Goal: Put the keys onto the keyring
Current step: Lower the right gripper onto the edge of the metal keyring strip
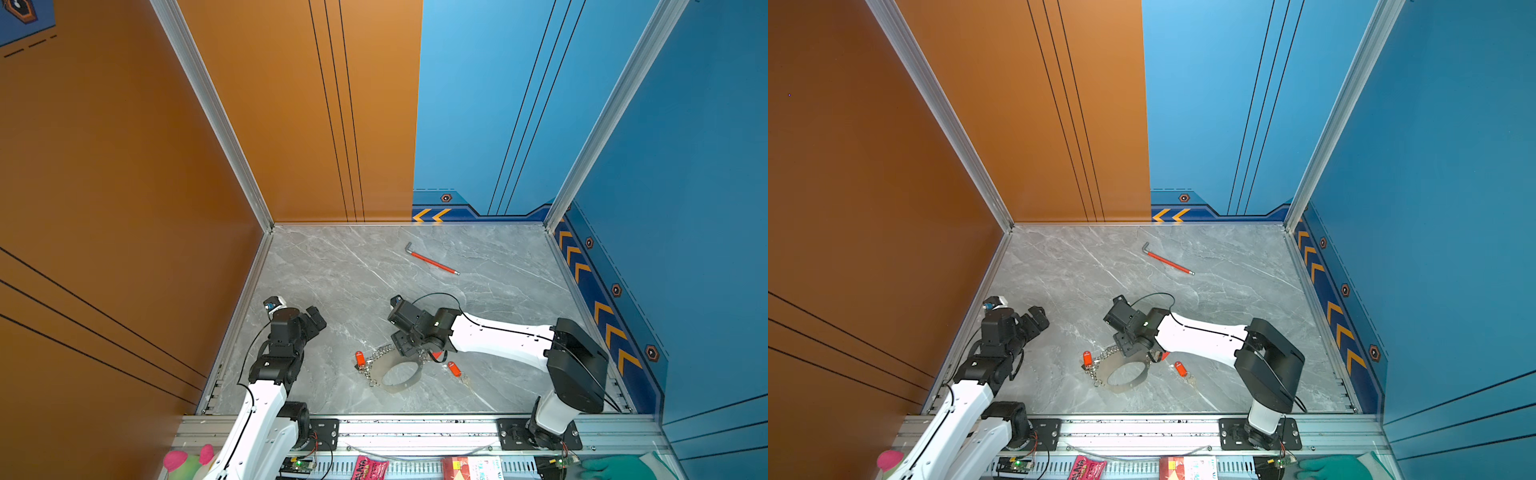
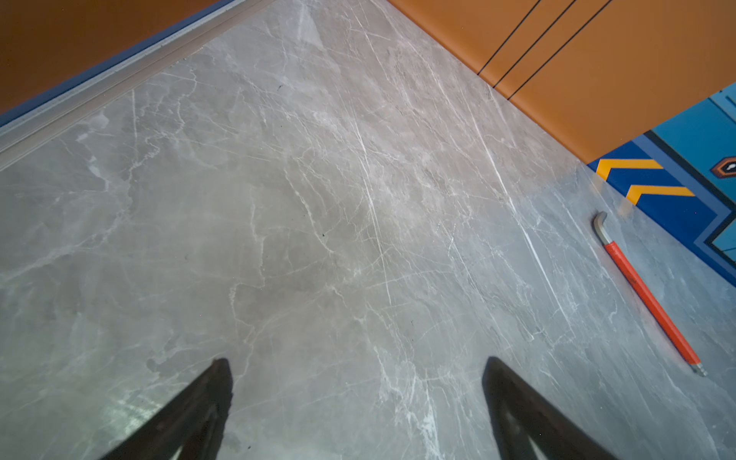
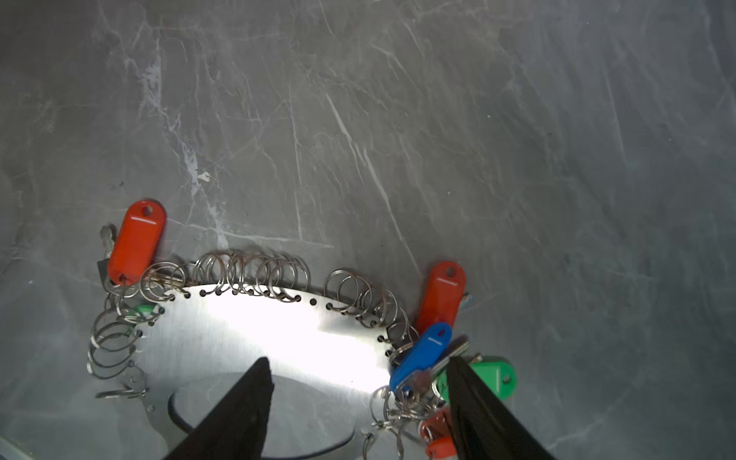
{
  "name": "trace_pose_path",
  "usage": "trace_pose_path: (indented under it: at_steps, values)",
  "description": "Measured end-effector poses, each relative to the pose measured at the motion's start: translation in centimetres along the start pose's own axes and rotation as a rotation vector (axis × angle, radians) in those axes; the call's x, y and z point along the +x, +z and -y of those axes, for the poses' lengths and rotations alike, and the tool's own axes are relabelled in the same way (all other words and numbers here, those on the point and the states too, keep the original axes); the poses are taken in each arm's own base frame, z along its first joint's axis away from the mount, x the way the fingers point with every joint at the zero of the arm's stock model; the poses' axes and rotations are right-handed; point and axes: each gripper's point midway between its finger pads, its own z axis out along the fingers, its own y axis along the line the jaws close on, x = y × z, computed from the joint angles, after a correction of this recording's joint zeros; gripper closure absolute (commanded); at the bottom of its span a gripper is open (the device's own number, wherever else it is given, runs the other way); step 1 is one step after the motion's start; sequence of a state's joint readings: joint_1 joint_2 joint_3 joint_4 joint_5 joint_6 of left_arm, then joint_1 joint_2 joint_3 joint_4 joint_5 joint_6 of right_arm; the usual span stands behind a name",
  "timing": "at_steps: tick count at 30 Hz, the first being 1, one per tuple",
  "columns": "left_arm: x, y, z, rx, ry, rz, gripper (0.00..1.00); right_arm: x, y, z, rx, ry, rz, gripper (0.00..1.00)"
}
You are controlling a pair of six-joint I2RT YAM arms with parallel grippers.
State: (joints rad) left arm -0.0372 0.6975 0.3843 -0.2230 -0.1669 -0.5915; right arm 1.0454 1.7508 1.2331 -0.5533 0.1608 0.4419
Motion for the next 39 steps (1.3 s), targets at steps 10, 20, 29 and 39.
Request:
trace_pose_path:
  at_steps: [10, 20, 29, 39]
  values:
    - [-0.5, 0.0, 0.5, 0.042, 0.018, 0.051, 0.02, 0.0, 2.3, -1.4, 0.010, 0.004, -0.101, 0.56]
    - [-0.2, 0.4, 0.6, 0.041, 0.020, 0.038, 0.02, -0.3, 2.6, -3.5, -0.050, -0.005, -0.135, 0.63]
    - [-0.3, 0.5, 0.7, 0.043, 0.020, 0.040, 0.02, -0.1, 3.6, -4.0, -0.042, -0.016, -0.170, 0.67]
    - [-0.2, 0.6, 0.6, 0.041, 0.020, 0.037, 0.02, 0.8, 4.5, -4.5, -0.016, -0.042, -0.207, 0.71]
